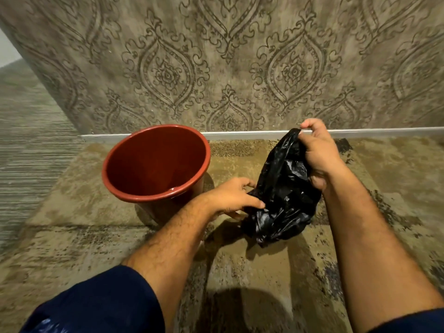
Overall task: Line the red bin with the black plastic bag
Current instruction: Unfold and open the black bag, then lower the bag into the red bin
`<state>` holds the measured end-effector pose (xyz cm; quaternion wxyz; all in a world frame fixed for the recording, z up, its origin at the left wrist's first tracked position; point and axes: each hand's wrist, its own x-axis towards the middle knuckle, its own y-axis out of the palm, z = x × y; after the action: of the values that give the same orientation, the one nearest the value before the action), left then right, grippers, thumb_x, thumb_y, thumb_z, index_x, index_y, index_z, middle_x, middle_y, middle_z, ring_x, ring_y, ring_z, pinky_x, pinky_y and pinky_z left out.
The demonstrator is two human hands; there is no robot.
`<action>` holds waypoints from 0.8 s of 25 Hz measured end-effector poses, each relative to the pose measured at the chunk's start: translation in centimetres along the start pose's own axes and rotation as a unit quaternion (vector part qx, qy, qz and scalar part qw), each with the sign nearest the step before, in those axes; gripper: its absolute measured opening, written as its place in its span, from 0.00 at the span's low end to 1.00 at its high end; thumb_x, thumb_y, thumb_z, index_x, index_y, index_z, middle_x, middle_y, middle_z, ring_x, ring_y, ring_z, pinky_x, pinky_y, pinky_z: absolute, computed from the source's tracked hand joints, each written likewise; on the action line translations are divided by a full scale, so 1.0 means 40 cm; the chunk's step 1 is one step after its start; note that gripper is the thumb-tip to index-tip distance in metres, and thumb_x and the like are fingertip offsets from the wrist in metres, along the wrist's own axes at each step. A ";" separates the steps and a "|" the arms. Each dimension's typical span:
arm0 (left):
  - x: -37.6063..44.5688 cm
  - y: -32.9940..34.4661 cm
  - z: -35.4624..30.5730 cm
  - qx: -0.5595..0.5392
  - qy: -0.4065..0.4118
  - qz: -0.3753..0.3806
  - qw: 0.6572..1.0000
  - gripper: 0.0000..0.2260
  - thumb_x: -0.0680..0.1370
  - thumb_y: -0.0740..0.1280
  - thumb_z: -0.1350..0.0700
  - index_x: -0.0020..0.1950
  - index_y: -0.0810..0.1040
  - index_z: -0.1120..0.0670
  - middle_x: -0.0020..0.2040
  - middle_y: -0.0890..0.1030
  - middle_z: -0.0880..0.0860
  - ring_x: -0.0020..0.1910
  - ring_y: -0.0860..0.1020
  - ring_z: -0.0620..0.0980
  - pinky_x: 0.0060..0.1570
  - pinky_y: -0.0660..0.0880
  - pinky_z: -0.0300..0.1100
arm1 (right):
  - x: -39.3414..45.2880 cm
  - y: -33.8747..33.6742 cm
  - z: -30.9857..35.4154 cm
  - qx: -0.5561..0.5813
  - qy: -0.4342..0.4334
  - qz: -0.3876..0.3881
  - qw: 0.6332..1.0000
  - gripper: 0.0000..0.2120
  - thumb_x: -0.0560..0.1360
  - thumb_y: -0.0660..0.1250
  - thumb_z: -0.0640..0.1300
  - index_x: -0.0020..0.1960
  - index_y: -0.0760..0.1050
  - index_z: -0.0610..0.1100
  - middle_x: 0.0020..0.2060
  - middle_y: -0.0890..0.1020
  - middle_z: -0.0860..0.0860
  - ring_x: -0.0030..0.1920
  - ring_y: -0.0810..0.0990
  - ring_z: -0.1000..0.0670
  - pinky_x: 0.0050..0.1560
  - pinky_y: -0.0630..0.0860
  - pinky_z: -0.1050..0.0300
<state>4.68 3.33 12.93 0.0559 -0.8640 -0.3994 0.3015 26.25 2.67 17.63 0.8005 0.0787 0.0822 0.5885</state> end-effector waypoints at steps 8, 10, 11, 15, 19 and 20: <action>-0.074 -0.231 -0.144 -0.132 0.143 -0.210 0.958 0.08 0.82 0.63 0.67 0.48 0.80 0.63 0.33 0.82 0.55 0.33 0.79 0.50 0.40 0.75 0.40 | -0.040 0.121 0.170 -0.010 -0.139 0.021 0.990 0.18 0.79 0.61 0.31 0.42 0.85 0.46 0.36 0.88 0.53 0.37 0.84 0.54 0.38 0.79 0.63; -0.128 -0.286 -0.190 -0.126 0.184 -0.269 0.937 0.13 0.81 0.62 0.68 0.40 0.77 0.57 0.24 0.78 0.45 0.23 0.73 0.41 0.28 0.69 0.34 | -0.054 0.137 0.193 -0.016 -0.164 0.016 0.986 0.12 0.77 0.68 0.38 0.45 0.89 0.48 0.41 0.89 0.53 0.44 0.84 0.52 0.45 0.80 0.60; -0.156 -0.311 -0.208 -0.128 0.206 -0.291 0.926 0.14 0.82 0.62 0.68 0.39 0.77 0.55 0.21 0.75 0.44 0.20 0.70 0.38 0.24 0.66 0.33 | -0.060 0.145 0.201 -0.016 -0.187 0.019 0.982 0.08 0.75 0.72 0.40 0.48 0.89 0.49 0.44 0.89 0.52 0.47 0.85 0.51 0.49 0.82 0.58; -0.247 -0.402 -0.257 -0.146 0.298 -0.344 0.878 0.14 0.82 0.63 0.69 0.42 0.79 0.53 0.29 0.80 0.45 0.26 0.75 0.40 0.27 0.72 0.33 | -0.089 0.189 0.228 -0.071 -0.307 0.049 0.948 0.20 0.73 0.80 0.34 0.61 0.86 0.51 0.60 0.87 0.43 0.59 0.87 0.51 0.64 0.82 0.53; -0.322 -0.461 -0.305 -0.123 0.408 -0.414 0.804 0.18 0.79 0.61 0.72 0.44 0.80 0.50 0.39 0.84 0.45 0.40 0.80 0.44 0.44 0.77 0.41 | -0.122 0.239 0.234 -0.095 -0.377 0.087 0.917 0.27 0.73 0.78 0.31 0.68 0.80 0.50 0.68 0.80 0.44 0.70 0.83 0.50 0.72 0.79 0.50; -0.339 -0.473 -0.317 -0.099 0.441 -0.433 0.780 0.18 0.78 0.61 0.72 0.45 0.80 0.49 0.41 0.83 0.46 0.43 0.80 0.44 0.48 0.76 0.43 | -0.130 0.254 0.231 -0.091 -0.389 0.094 0.912 0.27 0.74 0.77 0.31 0.68 0.80 0.50 0.68 0.79 0.45 0.70 0.83 0.49 0.72 0.79 0.50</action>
<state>-7.34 8.13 36.07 0.2648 -0.6398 -0.6906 -0.2088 17.36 0.45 29.09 0.7139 0.2359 -0.2976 0.5883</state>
